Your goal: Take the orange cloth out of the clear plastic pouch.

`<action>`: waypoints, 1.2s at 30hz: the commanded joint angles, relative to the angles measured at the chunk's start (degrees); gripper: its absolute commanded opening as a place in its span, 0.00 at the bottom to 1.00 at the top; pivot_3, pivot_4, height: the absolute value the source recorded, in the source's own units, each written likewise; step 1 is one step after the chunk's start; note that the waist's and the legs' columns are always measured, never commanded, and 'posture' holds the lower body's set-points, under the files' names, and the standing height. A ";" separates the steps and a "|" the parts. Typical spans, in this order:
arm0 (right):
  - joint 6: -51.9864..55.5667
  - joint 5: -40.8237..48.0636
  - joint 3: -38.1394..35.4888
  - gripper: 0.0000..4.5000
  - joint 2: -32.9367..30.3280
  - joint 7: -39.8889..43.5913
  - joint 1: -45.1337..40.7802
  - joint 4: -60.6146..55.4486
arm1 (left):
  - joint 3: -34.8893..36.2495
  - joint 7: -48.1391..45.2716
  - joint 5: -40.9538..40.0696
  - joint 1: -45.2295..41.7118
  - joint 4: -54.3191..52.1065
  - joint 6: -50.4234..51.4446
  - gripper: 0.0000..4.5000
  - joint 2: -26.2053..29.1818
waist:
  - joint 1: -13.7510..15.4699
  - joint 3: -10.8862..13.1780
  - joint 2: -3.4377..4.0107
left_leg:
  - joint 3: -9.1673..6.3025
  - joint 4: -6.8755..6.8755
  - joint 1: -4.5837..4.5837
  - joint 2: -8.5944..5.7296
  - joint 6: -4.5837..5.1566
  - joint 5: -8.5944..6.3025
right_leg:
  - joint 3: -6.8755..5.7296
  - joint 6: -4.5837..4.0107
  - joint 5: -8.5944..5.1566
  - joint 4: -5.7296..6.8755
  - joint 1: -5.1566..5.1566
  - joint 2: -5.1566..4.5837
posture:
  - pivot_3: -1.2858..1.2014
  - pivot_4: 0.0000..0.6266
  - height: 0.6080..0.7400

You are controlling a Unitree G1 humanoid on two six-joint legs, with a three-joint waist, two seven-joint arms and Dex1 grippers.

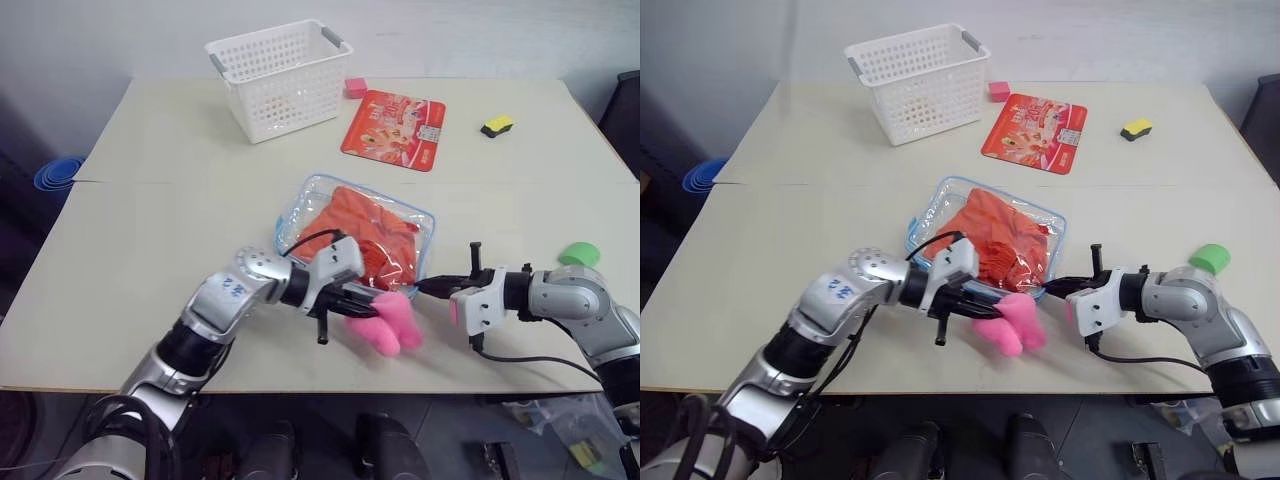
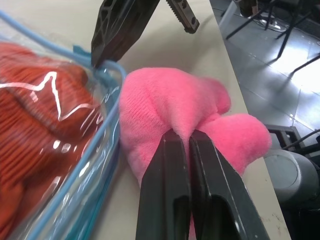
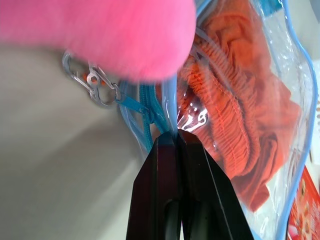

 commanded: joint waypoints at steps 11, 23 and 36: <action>-18.62 0.47 0.10 0.00 -9.94 1.23 -10.00 23.51 | 23.24 5.04 -10.55 16.40 -18.43 11.48 0.00 15.59 | -0.91 0.01 0.01 | -0.04 -0.02 0.00 -0.01 -0.01 0.00 | -0.09 0.00 0.00 -0.37 0.05 -0.43 | 0.52 0.24 1.00; -18.05 4.37 1.11 0.00 -10.42 5.27 -10.69 26.45 | 36.76 1.33 -13.19 24.34 -11.07 4.67 0.00 27.28 | -0.90 0.01 0.04 | -0.05 -0.04 0.04 0.00 -0.05 -0.02 | -0.13 -0.03 -0.01 -0.39 0.07 -0.47 | 0.52 0.24 1.00; 0.92 16.57 -2.65 0.53 -11.87 13.34 -0.37 10.79 | 35.18 9.65 -17.41 22.15 -10.87 6.28 0.52 18.22 | -0.84 0.01 0.04 | -0.05 -0.04 0.01 0.00 -0.04 -0.03 | -0.16 -0.02 -0.01 -0.25 0.05 -0.49 | 0.52 0.24 1.00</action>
